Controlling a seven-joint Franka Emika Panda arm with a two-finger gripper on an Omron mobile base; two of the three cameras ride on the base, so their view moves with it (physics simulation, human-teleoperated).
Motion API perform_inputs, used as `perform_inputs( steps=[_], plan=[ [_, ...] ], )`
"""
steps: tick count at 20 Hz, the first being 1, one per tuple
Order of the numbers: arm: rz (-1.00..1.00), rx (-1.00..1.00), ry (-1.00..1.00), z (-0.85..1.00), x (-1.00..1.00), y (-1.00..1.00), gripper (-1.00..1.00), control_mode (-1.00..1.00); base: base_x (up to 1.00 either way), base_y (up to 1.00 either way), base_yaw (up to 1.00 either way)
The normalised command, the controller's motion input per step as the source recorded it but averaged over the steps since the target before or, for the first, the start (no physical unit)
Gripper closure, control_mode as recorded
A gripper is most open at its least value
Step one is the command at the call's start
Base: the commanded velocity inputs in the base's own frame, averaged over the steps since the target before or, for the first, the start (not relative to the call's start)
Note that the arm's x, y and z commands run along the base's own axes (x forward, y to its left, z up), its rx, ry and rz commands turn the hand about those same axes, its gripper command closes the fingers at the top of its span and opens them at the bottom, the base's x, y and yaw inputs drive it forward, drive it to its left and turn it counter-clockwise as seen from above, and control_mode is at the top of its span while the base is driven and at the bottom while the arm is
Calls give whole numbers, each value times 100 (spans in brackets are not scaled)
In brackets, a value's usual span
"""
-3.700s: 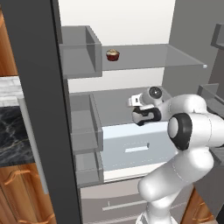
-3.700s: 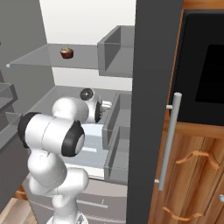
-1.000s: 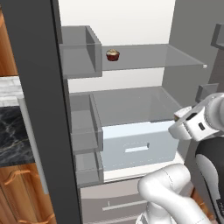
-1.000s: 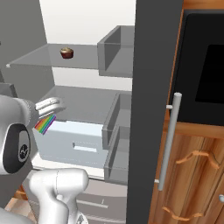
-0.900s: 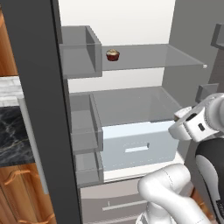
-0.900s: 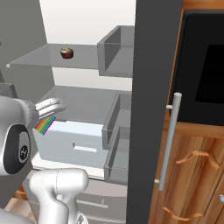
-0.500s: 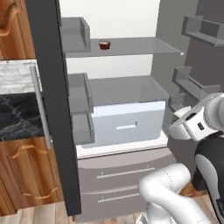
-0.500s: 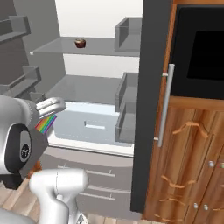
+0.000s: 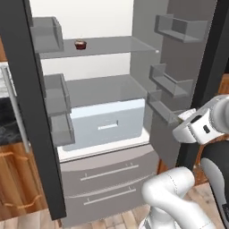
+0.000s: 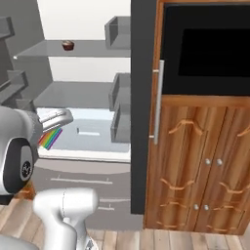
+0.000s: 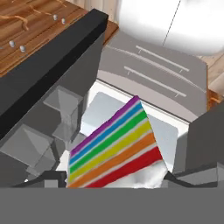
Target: Take the cupcake and cake from the fridge and place them on the empty tray on the dining counter.
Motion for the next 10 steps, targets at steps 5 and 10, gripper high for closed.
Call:
perform_inputs(
  steps=[5,10],
  plan=[
    [0,0,0,0,0,0,100,100,-72,-42,-49],
    [0,0,0,0,0,0,100,100,-100,-46,-25]
  ],
)
